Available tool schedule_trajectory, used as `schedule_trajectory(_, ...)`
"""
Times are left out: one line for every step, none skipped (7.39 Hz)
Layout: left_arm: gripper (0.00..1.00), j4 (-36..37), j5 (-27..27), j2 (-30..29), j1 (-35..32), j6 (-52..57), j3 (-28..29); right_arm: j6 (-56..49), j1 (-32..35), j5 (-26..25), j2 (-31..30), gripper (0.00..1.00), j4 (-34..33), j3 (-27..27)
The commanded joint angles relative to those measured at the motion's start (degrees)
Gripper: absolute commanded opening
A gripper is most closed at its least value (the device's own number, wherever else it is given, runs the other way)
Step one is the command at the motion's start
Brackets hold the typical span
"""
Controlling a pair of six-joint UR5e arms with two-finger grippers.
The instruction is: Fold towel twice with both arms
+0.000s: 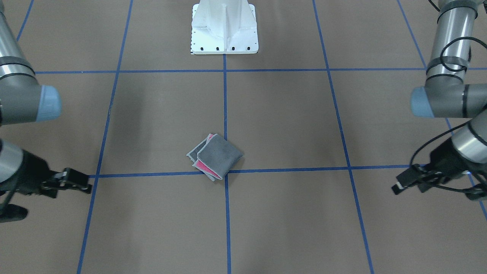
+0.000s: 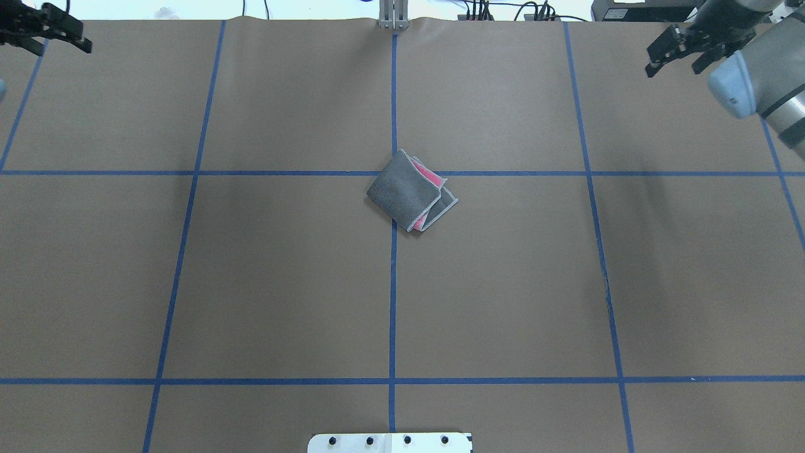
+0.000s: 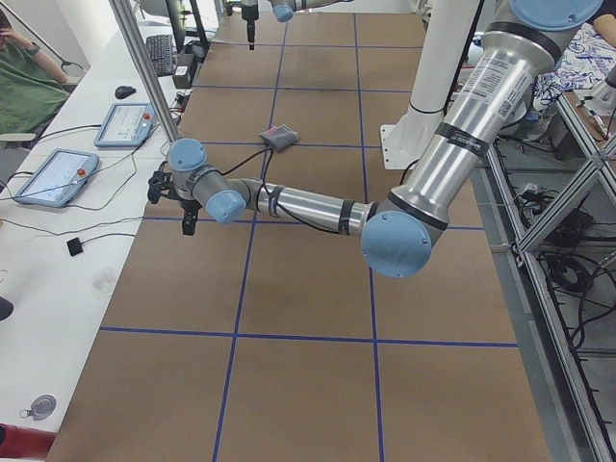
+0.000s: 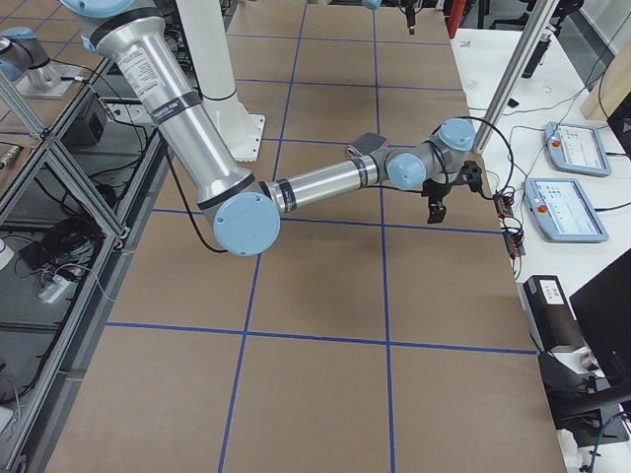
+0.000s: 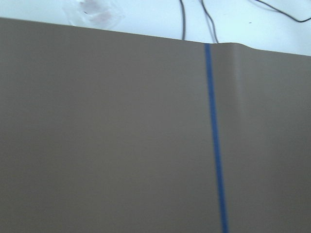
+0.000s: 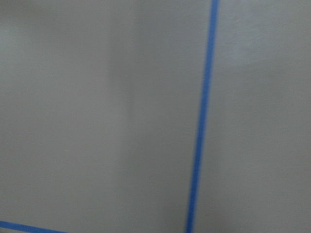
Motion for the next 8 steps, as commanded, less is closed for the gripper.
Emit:
schedule_trajectory(1.00, 9.5, 0.3, 0.4, -7.0, 22.8, -0.3, -19.8, 7.0, -7.1, -2.3, 1.00, -12.2, 0.9)
schedule_trajectory(1.00, 9.6, -0.4, 3.4, -10.0, 29.9, -1.2, -26.8, 12.0, -4.9, -8.4, 1.00, -11.9, 2.2)
schedule_trajectory(1.00, 9.6, -0.6, 6.6, -10.5, 35.2, -2.8, -28.9, 14.7, -1.4, -10.9, 1.00, -11.9, 3.1)
schedule_trajectory(1.00, 9.6, -1.8, 9.5, -10.7, 35.8, -4.3, -29.0, 14.8, -1.2, -12.0, 1.00, -11.8, 2.8)
schedule_trajectory(1.00, 9.0, -3.1, 14.4, -10.9, 35.6, -6.5, -29.5, 14.8, -4.2, -15.2, 1.00, -10.9, 3.2)
schedule_trajectory(1.00, 7.2, -3.0, 17.9, -10.8, 35.6, -7.4, -29.2, 14.9, -4.3, -18.8, 1.00, -3.8, 2.8)
schedule_trajectory(1.00, 4.9, -2.9, 20.9, -10.8, 35.6, -7.6, -28.5, 14.9, -3.8, -23.2, 1.00, 2.7, 2.7)
schedule_trajectory(1.00, 3.6, -2.6, 22.9, -10.8, 35.5, -7.9, -26.9, 14.9, -2.9, -25.7, 1.00, 3.1, 3.7)
